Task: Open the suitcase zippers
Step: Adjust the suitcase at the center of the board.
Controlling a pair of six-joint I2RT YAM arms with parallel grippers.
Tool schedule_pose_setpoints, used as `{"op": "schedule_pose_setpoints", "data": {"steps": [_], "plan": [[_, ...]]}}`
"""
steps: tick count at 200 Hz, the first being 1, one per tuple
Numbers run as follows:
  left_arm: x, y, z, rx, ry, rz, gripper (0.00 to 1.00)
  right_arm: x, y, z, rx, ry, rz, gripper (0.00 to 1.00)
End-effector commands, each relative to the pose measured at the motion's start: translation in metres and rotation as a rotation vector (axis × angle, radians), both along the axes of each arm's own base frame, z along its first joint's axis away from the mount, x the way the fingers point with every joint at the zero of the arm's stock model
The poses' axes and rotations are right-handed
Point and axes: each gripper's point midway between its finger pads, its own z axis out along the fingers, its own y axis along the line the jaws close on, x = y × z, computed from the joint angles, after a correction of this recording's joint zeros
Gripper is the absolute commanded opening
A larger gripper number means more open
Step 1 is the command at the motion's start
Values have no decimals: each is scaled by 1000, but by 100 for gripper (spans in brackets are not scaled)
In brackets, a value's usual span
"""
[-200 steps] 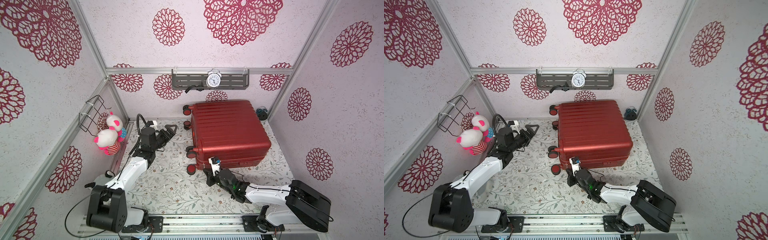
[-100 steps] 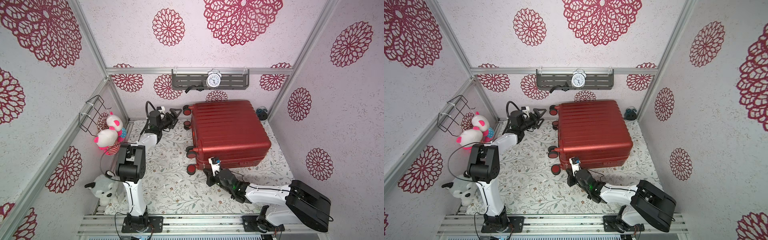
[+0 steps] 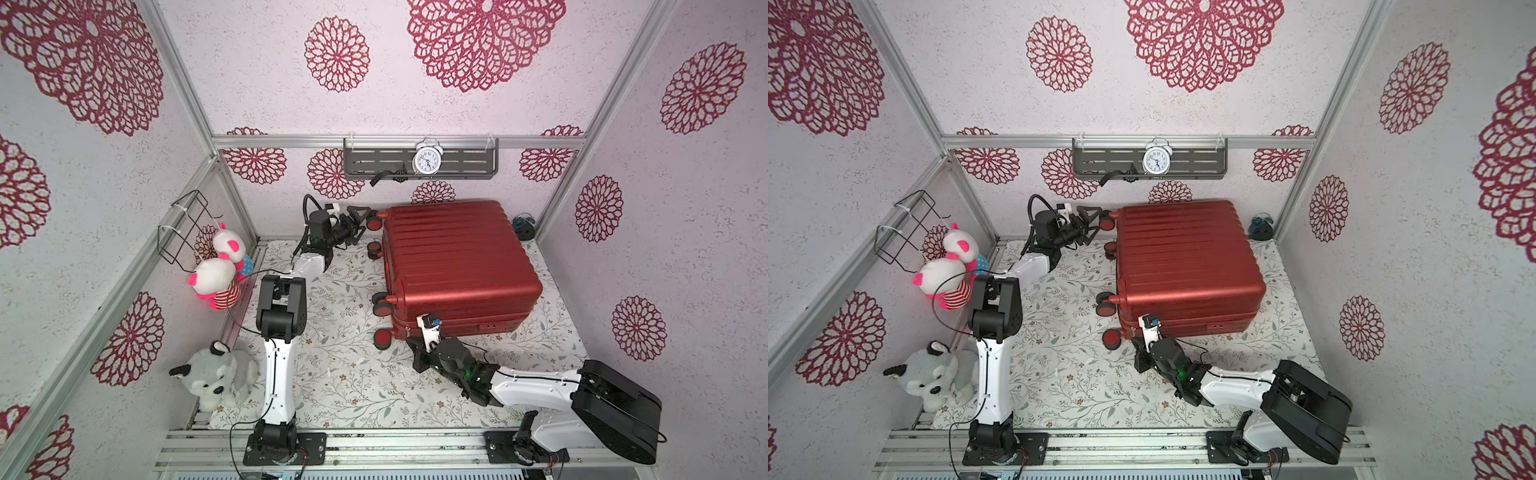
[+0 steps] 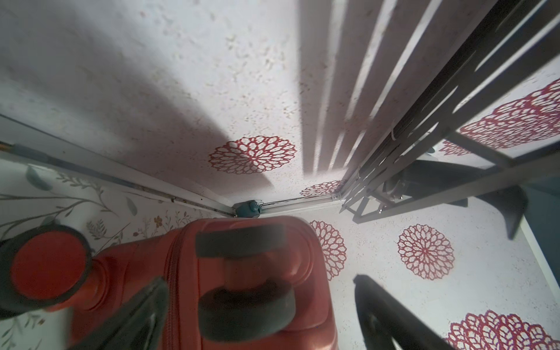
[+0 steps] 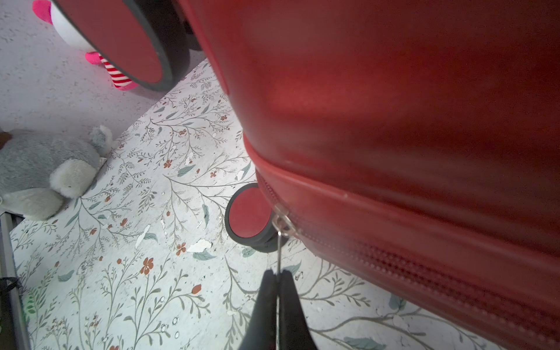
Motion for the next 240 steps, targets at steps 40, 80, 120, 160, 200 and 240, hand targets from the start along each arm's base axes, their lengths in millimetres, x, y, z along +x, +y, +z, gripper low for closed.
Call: {"op": "schedule_pose_setpoints", "data": {"steps": [40,80,120,160,200,240], "plan": [[12,-26,-8,-55,20,-91,94,-16,22,-3,-22,34,109,0],[22,-31,-10,-67,26,-102,82,-15,24,-3,-28,35,113,0],[24,-32,-11,-78,25,-100,66,-15,24,-3,-34,34,118,0],[20,-27,-5,-80,9,-85,52,-15,20,-2,-36,29,103,0],[8,-3,3,-77,-18,-37,44,-16,11,0,-28,15,83,0],[-12,30,12,-62,-46,26,41,-18,2,-1,-36,-4,74,0]]}}
